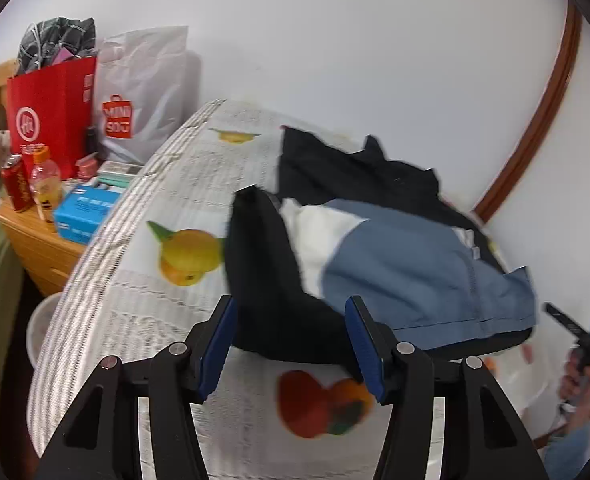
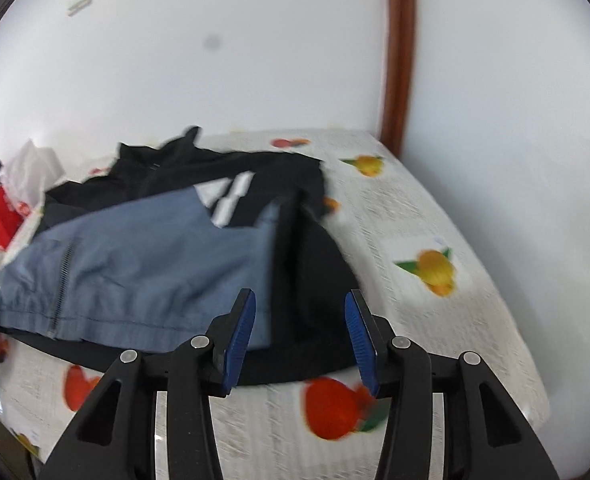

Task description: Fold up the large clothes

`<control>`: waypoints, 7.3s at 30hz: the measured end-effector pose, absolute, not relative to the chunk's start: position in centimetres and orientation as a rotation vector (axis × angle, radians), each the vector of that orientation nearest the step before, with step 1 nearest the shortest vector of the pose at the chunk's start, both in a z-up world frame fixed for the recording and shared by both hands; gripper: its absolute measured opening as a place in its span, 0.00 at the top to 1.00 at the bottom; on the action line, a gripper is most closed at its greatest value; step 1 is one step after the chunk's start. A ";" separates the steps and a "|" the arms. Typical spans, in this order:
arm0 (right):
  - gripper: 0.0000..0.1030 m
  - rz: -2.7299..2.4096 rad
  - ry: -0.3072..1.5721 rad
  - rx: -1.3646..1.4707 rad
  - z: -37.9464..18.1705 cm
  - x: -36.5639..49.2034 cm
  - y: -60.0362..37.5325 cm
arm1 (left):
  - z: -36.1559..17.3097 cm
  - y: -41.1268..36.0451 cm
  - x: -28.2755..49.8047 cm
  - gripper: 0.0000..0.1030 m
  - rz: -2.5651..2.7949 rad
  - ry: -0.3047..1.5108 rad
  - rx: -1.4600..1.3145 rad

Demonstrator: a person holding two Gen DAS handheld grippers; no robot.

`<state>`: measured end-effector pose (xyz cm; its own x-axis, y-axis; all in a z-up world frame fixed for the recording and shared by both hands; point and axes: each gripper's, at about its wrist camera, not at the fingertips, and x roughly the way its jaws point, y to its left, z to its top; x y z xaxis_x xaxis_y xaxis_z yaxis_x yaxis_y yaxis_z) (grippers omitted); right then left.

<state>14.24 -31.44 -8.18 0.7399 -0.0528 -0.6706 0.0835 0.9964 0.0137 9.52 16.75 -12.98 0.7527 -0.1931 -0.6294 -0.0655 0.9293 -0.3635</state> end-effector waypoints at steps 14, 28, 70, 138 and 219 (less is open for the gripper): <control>0.63 -0.087 0.776 0.091 -12.6 19.1 -29.1 | -15.5 13.3 12.4 0.46 -0.145 0.824 -0.396; 0.91 -0.024 0.654 0.063 -7.3 17.4 -28.7 | -9.6 12.7 13.8 0.88 -0.177 0.693 -0.355; 0.57 -0.109 0.762 0.059 -7.9 29.6 -29.2 | -10.5 12.3 27.8 0.63 -0.127 0.836 -0.270; 0.64 -0.133 0.763 -0.038 -9.9 39.1 -31.9 | -12.6 11.0 36.3 0.74 0.060 0.877 -0.133; 0.61 0.174 0.948 -0.094 -15.6 17.7 -16.2 | -15.9 20.5 12.8 0.45 0.083 0.898 -0.212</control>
